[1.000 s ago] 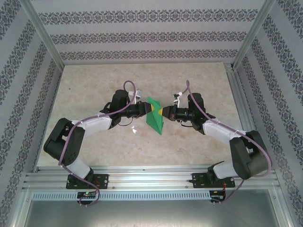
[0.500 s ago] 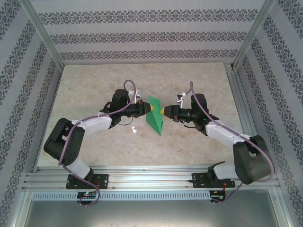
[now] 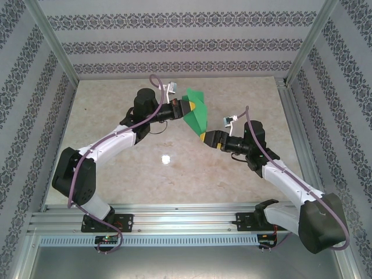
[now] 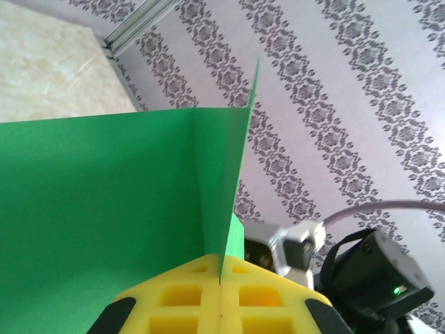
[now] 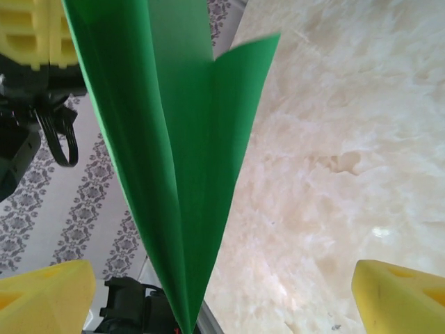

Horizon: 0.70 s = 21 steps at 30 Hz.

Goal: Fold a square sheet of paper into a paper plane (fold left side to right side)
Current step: Turn over the paper at the center of the table.

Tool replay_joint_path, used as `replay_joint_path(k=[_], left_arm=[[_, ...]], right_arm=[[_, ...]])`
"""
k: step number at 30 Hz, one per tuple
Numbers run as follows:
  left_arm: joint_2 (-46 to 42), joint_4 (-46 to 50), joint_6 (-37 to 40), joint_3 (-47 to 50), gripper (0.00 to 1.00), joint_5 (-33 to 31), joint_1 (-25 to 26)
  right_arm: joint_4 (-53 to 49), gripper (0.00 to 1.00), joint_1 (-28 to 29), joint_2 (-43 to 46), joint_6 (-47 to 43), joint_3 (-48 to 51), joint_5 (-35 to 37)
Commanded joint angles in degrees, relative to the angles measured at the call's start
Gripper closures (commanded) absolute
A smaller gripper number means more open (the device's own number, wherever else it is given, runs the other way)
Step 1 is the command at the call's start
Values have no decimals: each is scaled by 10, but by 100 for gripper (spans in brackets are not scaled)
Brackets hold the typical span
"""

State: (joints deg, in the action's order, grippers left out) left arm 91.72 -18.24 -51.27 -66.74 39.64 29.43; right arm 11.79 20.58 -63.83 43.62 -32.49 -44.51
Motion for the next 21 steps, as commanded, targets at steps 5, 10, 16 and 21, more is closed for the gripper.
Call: replay_joint_path(k=[5, 10, 16, 21], left_arm=[[-13, -6, 10, -2, 99, 13, 7], [-14, -10, 4, -1, 99, 23, 8], [-16, -3, 7, 2, 99, 23, 7], [-16, 2, 11, 3, 99, 21, 7]], right_arm=[[136, 19, 6, -34, 61, -4, -34], [206, 35, 3, -62, 104, -5, -61], [231, 50, -3, -70, 121, -1, -70], [234, 62, -13, -66, 124, 7, -74]])
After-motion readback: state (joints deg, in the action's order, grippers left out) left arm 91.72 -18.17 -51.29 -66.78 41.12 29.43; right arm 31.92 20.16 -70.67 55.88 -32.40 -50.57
